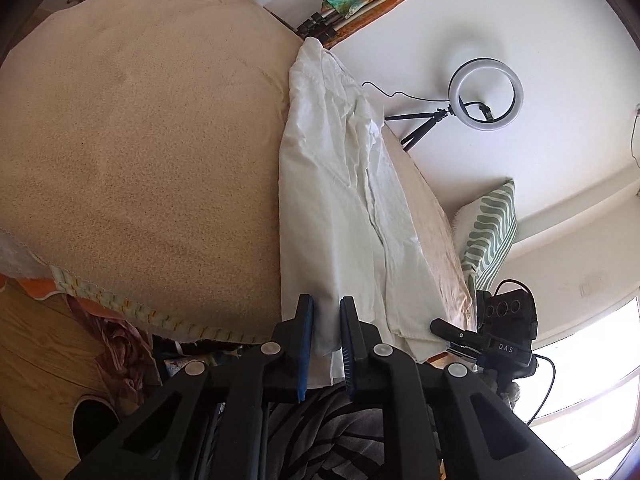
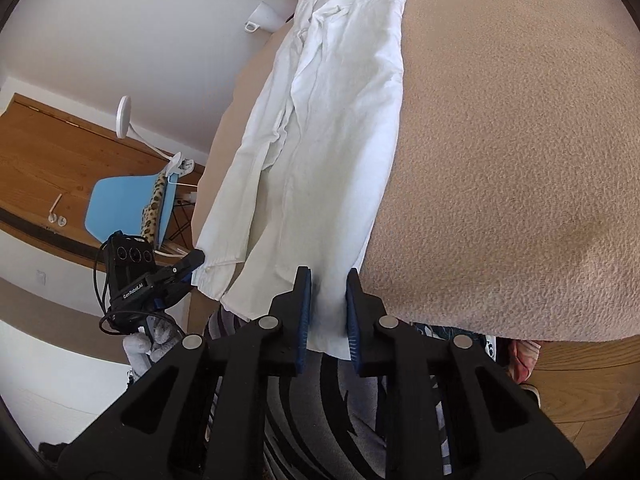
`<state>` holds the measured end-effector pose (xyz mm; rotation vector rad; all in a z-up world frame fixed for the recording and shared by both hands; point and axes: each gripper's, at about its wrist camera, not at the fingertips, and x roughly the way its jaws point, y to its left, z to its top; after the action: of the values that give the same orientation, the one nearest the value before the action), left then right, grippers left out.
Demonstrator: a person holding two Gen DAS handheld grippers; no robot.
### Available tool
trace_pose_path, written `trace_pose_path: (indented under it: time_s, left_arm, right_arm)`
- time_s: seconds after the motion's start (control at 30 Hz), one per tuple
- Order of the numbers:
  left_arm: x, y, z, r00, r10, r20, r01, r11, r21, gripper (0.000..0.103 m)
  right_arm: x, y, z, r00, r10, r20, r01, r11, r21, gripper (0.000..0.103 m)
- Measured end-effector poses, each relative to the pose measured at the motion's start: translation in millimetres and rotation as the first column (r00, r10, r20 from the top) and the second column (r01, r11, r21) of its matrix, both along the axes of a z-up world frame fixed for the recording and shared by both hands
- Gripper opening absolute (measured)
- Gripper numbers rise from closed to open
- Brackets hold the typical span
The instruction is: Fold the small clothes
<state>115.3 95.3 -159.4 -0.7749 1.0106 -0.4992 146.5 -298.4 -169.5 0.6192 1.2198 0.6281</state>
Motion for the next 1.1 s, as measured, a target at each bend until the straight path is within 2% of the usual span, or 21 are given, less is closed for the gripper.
trace_pose_path:
  time_s: [0.2,0.43,0.63,0.77,0.97,1.1]
  left_arm:
    - [6,-1,20,1.000,0.004,0.022,-0.004,1.000,-0.020,0.007]
    - [33,-6,54,0.997,-0.006,0.082,0.008,1.000,-0.020,0.005]
    - [79,-10,78,0.993,-0.028,0.111,0.028,1.000,0.002,0.005]
    - [118,-10,86,0.993,-0.032,0.116,0.032,0.999,0.002,0.005]
    - [177,-10,83,0.994,-0.009,0.105,0.004,0.999,0.046,0.004]
    - [208,-8,73,0.996,0.012,0.088,-0.019,0.996,0.082,0.004]
  right_arm:
    - [-1,-17,13,0.997,-0.081,0.013,0.078,0.985,0.155,0.011]
    - [10,-23,27,0.991,-0.129,0.023,0.122,0.973,0.195,0.011]
    - [42,-31,48,0.984,-0.177,0.032,0.167,0.965,0.203,0.011]
    - [73,-33,60,0.978,-0.206,0.028,0.198,0.964,0.177,0.011]
    - [128,-28,57,0.972,-0.235,-0.004,0.233,0.963,0.136,0.011]
    - [159,-28,44,0.967,-0.250,-0.046,0.254,0.961,0.110,0.011]
